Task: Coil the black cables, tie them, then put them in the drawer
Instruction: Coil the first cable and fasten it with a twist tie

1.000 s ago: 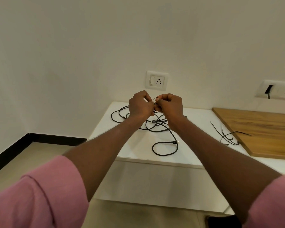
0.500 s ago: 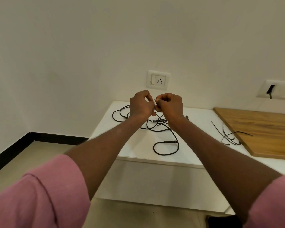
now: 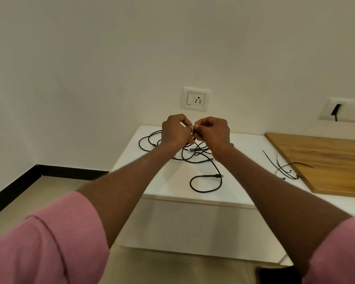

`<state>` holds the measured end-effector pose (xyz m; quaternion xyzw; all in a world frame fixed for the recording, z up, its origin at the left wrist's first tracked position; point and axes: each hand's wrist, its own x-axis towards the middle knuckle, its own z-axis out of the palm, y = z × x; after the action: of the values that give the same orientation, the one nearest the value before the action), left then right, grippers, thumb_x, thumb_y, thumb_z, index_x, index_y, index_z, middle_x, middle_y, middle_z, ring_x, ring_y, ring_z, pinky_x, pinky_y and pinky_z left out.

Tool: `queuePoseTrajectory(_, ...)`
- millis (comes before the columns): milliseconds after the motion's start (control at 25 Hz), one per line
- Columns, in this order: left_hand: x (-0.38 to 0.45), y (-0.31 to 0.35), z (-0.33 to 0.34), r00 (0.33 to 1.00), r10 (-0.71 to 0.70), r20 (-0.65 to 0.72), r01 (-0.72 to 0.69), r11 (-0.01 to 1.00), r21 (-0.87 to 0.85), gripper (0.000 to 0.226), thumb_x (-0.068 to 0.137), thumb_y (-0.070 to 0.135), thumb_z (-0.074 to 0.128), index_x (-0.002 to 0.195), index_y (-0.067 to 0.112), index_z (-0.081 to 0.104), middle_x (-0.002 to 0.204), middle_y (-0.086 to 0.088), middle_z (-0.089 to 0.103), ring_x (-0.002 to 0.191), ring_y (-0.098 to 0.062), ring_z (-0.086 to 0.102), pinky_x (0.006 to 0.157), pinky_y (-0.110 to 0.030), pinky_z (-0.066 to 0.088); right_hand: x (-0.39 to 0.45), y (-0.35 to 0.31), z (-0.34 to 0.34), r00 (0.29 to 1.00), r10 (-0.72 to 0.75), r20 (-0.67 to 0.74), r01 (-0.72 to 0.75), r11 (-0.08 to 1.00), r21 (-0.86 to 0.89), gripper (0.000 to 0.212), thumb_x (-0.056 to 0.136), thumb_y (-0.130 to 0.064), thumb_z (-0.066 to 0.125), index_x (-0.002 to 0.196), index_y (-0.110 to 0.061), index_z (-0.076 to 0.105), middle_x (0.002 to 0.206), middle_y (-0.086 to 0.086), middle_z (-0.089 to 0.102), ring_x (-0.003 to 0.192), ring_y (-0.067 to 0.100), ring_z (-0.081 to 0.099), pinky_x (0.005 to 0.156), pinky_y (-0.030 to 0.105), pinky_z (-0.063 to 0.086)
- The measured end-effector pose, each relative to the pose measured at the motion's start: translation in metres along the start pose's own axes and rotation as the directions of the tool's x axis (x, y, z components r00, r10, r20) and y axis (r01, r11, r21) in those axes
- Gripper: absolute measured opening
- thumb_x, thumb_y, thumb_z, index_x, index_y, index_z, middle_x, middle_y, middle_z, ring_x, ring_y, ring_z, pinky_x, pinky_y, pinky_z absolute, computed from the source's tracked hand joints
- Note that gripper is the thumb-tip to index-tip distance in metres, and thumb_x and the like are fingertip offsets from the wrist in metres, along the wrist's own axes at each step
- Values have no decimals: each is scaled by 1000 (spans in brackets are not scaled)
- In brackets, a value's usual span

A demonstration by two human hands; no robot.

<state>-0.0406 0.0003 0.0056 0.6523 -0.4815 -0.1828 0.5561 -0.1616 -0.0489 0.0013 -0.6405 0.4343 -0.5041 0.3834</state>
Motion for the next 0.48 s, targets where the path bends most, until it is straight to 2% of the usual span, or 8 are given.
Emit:
queuePoseTrajectory(120,0,1,0,999,-29,28,31,997,-75,2,93,7,72,91,7,71,70,-14,75,55,-22,75,55,-25,58,1,0,-3,1000,0,-12,0,1000,-24,6,89,-2,72,89,-7,76,76,9,77,62,15,74,69,33,65)
queuePoseTrajectory(280,1,1,-3,987,-84,136,115,964,-239,13,95,4,71,105,9,77,76,-17,73,58,-25,72,59,-29,61,0,-1,-6,1000,-24,10,24,999,-26,9,89,-8,74,87,-17,76,78,3,77,70,14,75,69,33,61)
queuePoseTrajectory(400,4,2,-6,976,-132,174,176,947,-268,11,96,5,70,103,9,77,74,-17,72,59,-25,72,64,-32,63,0,-1,-7,999,-41,1,41,998,-37,7,87,-12,76,85,-20,77,78,3,76,83,22,75,80,40,60)
queuePoseTrajectory(480,4,2,-7,967,-166,192,213,941,-262,10,97,6,69,103,10,76,75,-17,73,59,-25,72,67,-33,64,0,-2,-6,999,-51,-7,51,998,-46,6,87,-11,75,85,-16,78,78,2,75,81,19,73,84,41,60)
